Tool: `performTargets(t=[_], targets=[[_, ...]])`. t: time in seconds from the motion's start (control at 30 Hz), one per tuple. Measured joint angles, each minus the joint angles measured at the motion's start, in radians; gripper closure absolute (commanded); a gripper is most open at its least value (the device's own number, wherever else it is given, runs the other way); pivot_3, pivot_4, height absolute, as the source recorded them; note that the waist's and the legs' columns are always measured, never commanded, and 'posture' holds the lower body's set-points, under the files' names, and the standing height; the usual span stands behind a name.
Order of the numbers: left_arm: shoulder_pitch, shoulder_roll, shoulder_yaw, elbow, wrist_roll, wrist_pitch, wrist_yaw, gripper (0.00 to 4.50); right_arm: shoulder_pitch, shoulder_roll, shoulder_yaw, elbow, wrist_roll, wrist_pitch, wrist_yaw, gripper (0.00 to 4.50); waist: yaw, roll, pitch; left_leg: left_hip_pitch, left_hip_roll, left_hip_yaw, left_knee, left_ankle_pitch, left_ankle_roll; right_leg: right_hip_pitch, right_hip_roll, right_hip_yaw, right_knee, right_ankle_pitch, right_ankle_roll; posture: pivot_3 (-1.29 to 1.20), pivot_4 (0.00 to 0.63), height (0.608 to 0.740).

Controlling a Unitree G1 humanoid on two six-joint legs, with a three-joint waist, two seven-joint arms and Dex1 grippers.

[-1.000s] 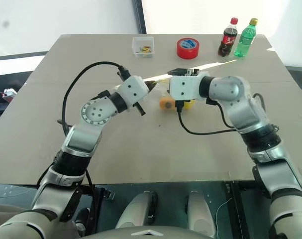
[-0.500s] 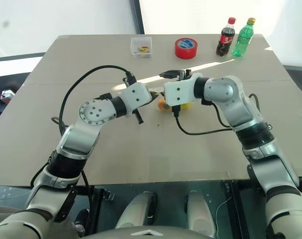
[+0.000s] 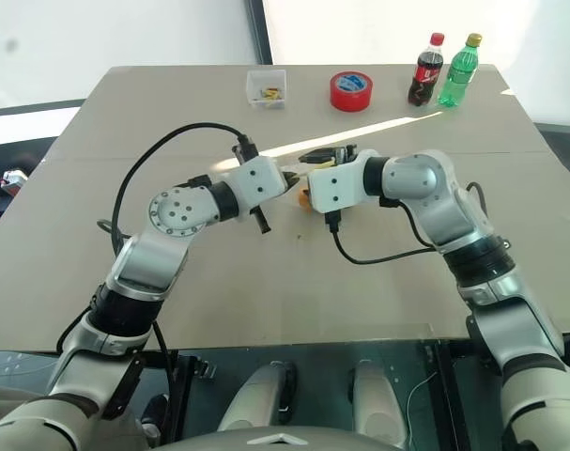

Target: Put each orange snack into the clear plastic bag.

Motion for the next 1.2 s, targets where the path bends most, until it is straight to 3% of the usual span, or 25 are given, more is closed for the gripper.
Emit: performTargets(t=[0.07, 0.87, 0.93, 1.2], targets=[[0.000, 0.000, -0.001, -0.001, 0.000, 0.000, 0.000, 4.50, 0.000, 0.002, 0.002, 0.000, 0.000, 0.000, 0.000, 3.87, 0.000, 0.000, 0.000, 0.000, 0.000, 0.000, 0.000, 0.000, 0.000, 0.000, 0.000, 0.000, 0.000, 0.000, 0.000, 0.00, 0.150, 0.740], [0.000, 0.003, -0.017, -0.001, 0.010, -0.007, 0.001, 4.50, 0.008, 0.002, 0.004, 0.000, -0.032, 0.001, -0.003, 3.87, 0.000, 0.000, 0.000, 0.000, 0.000, 0.000, 0.000, 0.000, 0.000, 0.000, 0.000, 0.000, 0.000, 0.000, 0.000, 0.00, 0.150, 0.740], [0.000, 0.005, -0.017, -0.001, 0.011, -0.008, 0.001, 4.50, 0.008, 0.002, 0.004, 0.000, -0.033, 0.001, -0.003, 4.42, 0.000, 0.000, 0.000, 0.000, 0.000, 0.000, 0.000, 0.000, 0.000, 0.000, 0.000, 0.000, 0.000, 0.000, 0.000, 0.00, 0.150, 0.740], [0.000, 0.009, -0.018, -0.001, 0.017, -0.014, 0.004, 4.50, 0.008, 0.002, 0.004, 0.000, -0.036, 0.001, -0.005, 4.46, 0.000, 0.000, 0.000, 0.000, 0.000, 0.000, 0.000, 0.000, 0.000, 0.000, 0.000, 0.000, 0.000, 0.000, 0.000, 0.00, 0.150, 0.740]])
